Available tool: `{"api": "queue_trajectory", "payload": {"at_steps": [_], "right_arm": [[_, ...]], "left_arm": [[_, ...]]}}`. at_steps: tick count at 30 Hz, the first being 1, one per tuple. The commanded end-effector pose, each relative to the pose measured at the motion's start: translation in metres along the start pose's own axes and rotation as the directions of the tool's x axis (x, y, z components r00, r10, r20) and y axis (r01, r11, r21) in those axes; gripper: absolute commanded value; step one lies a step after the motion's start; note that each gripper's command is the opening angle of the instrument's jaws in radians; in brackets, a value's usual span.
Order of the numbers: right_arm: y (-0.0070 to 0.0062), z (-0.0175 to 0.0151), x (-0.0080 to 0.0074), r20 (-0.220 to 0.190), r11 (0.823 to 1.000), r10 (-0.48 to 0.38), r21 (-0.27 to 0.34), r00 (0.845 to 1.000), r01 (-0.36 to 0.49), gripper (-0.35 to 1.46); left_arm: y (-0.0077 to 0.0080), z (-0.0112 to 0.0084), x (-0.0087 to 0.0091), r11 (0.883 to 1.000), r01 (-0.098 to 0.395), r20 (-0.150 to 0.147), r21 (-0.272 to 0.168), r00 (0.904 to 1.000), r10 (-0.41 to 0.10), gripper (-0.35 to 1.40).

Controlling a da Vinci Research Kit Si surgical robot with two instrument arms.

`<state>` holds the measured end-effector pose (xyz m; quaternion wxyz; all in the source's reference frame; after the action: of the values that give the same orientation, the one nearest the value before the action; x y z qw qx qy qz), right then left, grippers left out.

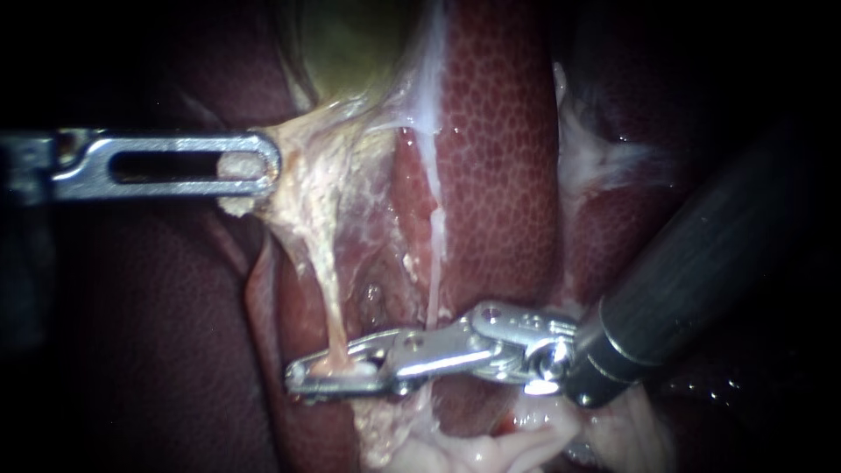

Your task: Going back second clip left tube

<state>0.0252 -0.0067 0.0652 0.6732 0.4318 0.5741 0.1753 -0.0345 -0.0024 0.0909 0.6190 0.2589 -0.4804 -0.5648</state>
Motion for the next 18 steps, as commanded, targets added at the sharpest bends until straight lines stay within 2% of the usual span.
{"api": "queue_trajectory", "payload": {"at_steps": [1,12,14,18], "right_arm": [[0.0000,0.0000,0.0000,0.000,1.000,0.000,0.000,1.000,0.000,-0.35],[0.0000,0.0000,0.0003,-0.001,1.000,0.001,0.000,1.000,-0.001,-0.35],[0.0002,0.0001,0.0006,-0.002,1.000,0.009,0.002,1.000,-0.009,-0.14],[0.0003,-0.0001,0.0014,-0.011,0.997,-0.070,-0.031,0.998,0.069,0.36]], "left_arm": [[0.0000,0.0000,0.0000,1.000,0.000,0.000,0.000,1.0000,0.000,-0.35],[0.0000,0.0000,0.0000,1.000,0.000,0.000,0.000,1.0000,0.000,-0.35],[0.0000,0.0000,0.0000,1.000,0.000,0.000,0.000,1.0000,0.000,-0.35],[0.0000,0.0000,0.0000,1.000,0.000,0.000,0.000,1.0000,0.000,-0.35]]}}
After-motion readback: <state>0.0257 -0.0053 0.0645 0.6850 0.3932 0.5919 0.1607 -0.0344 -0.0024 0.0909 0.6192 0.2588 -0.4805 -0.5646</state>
